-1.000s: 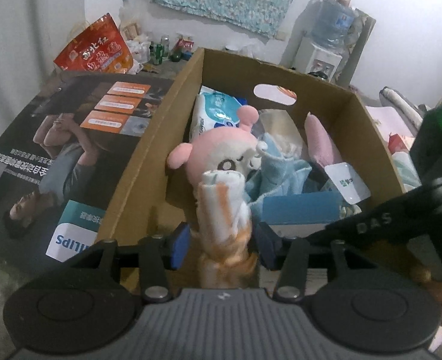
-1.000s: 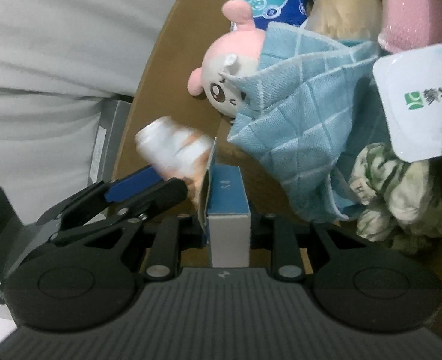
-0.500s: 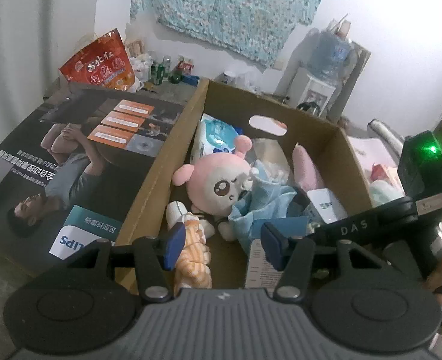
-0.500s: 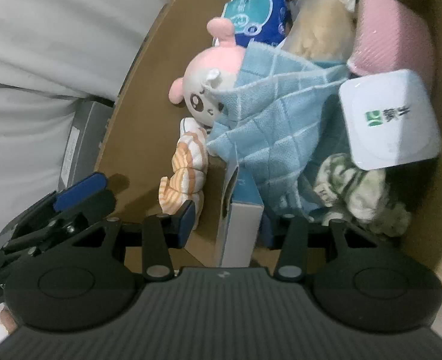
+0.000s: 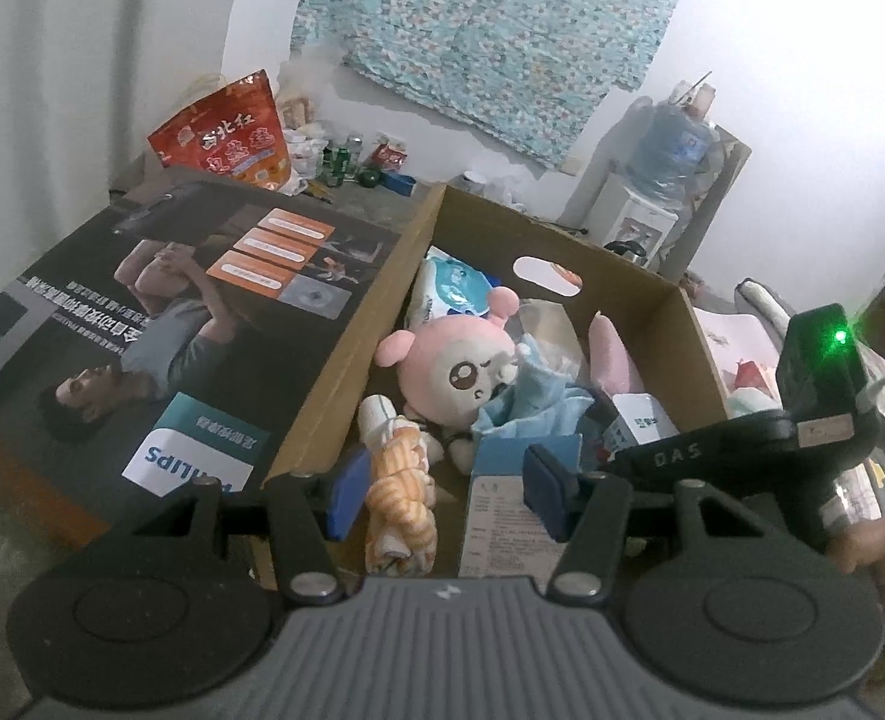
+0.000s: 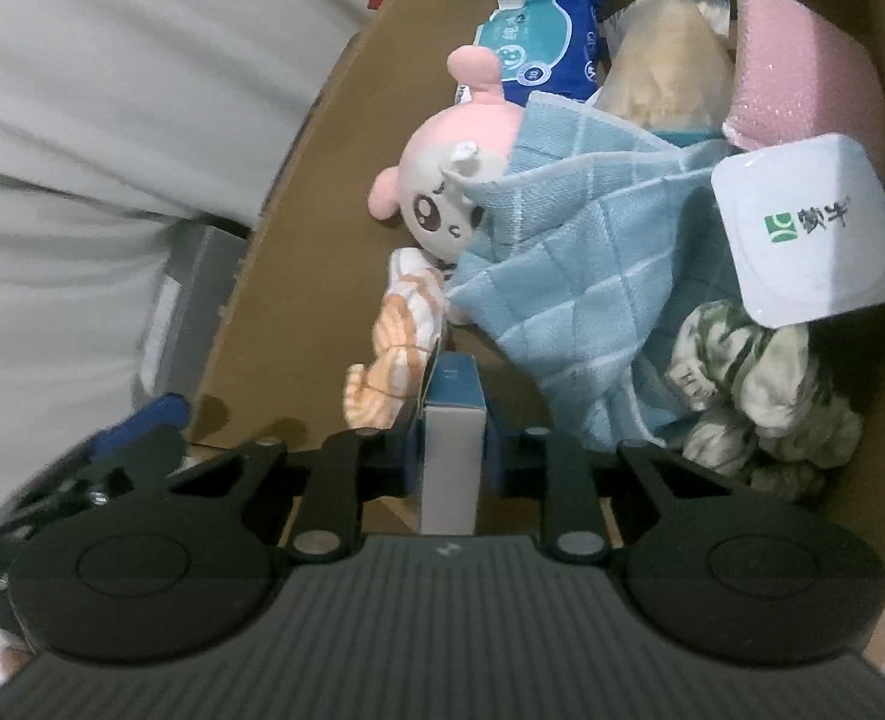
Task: Organize soft objects
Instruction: 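Lower the cloth and the blue-white box into the box and open both tools, then move the right tool to the gold packet and grasp it, then carry the gold packet with the right tool into the box and open it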
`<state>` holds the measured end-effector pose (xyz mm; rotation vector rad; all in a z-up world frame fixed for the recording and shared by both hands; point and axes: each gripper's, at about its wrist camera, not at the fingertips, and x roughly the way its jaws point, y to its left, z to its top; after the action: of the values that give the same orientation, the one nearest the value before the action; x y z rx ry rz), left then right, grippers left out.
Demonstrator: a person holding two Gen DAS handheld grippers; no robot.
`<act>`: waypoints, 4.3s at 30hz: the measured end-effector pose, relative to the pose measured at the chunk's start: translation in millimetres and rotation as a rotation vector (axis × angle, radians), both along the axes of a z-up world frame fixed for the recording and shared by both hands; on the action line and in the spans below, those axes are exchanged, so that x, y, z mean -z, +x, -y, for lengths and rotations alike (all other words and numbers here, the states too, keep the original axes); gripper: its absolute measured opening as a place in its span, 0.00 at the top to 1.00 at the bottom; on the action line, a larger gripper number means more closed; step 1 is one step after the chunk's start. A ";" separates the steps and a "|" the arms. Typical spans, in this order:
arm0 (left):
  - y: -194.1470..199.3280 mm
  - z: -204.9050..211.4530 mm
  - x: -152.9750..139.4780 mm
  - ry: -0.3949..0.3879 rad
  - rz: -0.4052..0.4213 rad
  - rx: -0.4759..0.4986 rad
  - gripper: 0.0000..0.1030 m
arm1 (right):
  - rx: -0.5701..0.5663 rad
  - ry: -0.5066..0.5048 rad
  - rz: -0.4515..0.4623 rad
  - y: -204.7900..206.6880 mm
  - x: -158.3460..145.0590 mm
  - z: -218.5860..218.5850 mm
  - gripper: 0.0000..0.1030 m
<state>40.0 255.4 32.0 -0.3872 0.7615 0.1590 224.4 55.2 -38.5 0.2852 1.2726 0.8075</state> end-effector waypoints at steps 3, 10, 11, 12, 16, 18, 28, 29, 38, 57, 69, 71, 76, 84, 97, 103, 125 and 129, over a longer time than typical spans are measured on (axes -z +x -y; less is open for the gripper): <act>-3.2 0.3 -0.7 -0.006 0.006 -0.003 0.44 | -0.007 -0.057 -0.037 1.8 5.2 -2.7 0.66; -10.3 1.3 -5.4 0.002 0.028 -0.015 0.36 | 0.070 -0.040 0.078 -1.9 -25.9 19.2 0.37; -11.2 1.7 -6.2 0.006 0.031 -0.017 0.34 | 0.080 -0.027 0.090 -1.3 -29.1 21.8 0.37; -12.0 2.5 -6.9 0.011 0.034 -0.020 0.33 | 0.089 -0.016 0.095 -0.5 -31.4 23.8 0.38; -16.7 3.7 -9.4 0.021 0.042 -0.039 0.27 | 0.071 0.007 0.026 2.1 -18.7 15.8 0.46; -19.3 3.5 -9.7 0.022 0.043 -0.050 0.26 | 0.043 0.000 -0.015 1.4 -6.3 5.1 0.46; -32.4 10.9 -13.5 0.028 0.044 -0.063 0.18 | 0.050 0.048 0.014 -14.3 -23.4 24.7 0.43; -33.2 13.8 -14.4 0.029 0.048 -0.058 0.17 | 0.057 0.071 0.026 -18.0 -29.6 33.6 0.42; -23.7 57.5 -23.4 0.052 0.069 0.066 0.10 | 0.156 0.308 0.122 -72.7 -61.7 142.8 0.29; 20.8 146.5 -15.8 0.070 0.009 0.207 0.04 | 0.815 0.013 0.335 26.8 -62.3 417.5 0.14; 30.2 134.3 -8.9 0.094 -0.056 0.111 0.04 | 0.884 -0.273 0.268 147.3 2.6 400.5 0.16; 31.5 132.6 -6.4 0.093 -0.066 0.102 0.04 | 0.873 -0.319 0.268 153.6 8.9 395.3 0.19; 32.1 131.2 -1.9 0.077 -0.086 0.092 0.04 | 0.902 -0.304 0.288 151.8 8.0 399.5 0.37; 24.9 134.0 -5.4 0.074 -0.067 0.108 0.04 | 0.975 -0.194 0.279 123.6 3.8 430.9 0.40; -7.6 121.0 -11.8 0.044 -0.011 0.119 0.04 | 0.903 -0.033 0.381 -1.6 -58.0 438.5 0.40; -29.1 108.0 -15.8 0.030 0.023 0.093 0.04 | 0.675 0.065 0.438 -53.9 -109.5 375.1 0.40; -71.1 31.1 -1.3 -0.047 0.077 -0.084 0.04 | -0.242 -0.227 0.281 -68.0 -83.2 33.8 0.37; -74.4 18.5 3.8 -0.062 0.067 -0.111 0.04 | -0.299 -0.338 0.264 -59.9 -59.4 17.1 0.34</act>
<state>-34.4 237.0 28.1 -0.4914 0.6799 0.2258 164.4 38.1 20.9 -0.2823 1.1903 0.8339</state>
